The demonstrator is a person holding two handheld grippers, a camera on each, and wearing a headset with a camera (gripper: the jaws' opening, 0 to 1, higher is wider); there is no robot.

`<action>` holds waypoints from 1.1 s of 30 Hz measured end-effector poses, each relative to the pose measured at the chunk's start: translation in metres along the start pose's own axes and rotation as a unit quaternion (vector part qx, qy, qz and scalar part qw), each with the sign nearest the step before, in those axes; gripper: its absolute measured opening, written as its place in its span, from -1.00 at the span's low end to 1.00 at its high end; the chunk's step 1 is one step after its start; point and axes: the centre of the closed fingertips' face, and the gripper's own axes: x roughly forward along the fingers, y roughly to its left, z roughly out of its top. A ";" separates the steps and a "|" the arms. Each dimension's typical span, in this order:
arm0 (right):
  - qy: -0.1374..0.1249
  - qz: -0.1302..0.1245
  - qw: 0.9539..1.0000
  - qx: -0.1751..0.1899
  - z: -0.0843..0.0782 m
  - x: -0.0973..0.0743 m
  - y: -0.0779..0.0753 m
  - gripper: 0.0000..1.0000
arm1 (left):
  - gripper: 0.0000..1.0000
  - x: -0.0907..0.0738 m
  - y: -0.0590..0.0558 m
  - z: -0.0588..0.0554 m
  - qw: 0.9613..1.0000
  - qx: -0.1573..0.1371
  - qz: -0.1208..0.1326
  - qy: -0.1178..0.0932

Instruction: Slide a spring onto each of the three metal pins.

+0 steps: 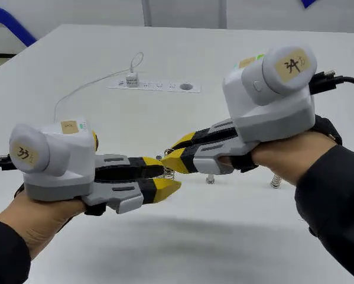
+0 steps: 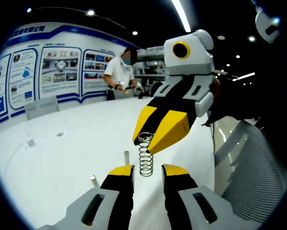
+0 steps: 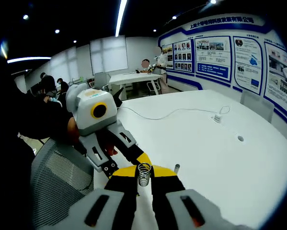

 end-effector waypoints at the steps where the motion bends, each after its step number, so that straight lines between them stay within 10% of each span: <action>1: 0.000 -0.001 1.000 0.000 0.000 0.000 -0.001 -0.77 | -0.46 0.000 0.000 -0.001 1.000 0.000 0.000 0.001; 18: -0.009 -0.073 0.997 0.000 0.003 -0.031 -0.053 -0.77 | -0.26 -0.017 0.014 -0.006 1.000 0.004 0.024 0.005; 33: 0.013 -0.135 0.991 0.024 -0.033 -0.025 -0.099 -0.77 | -0.22 -0.028 0.023 -0.010 0.999 -0.009 0.049 -0.001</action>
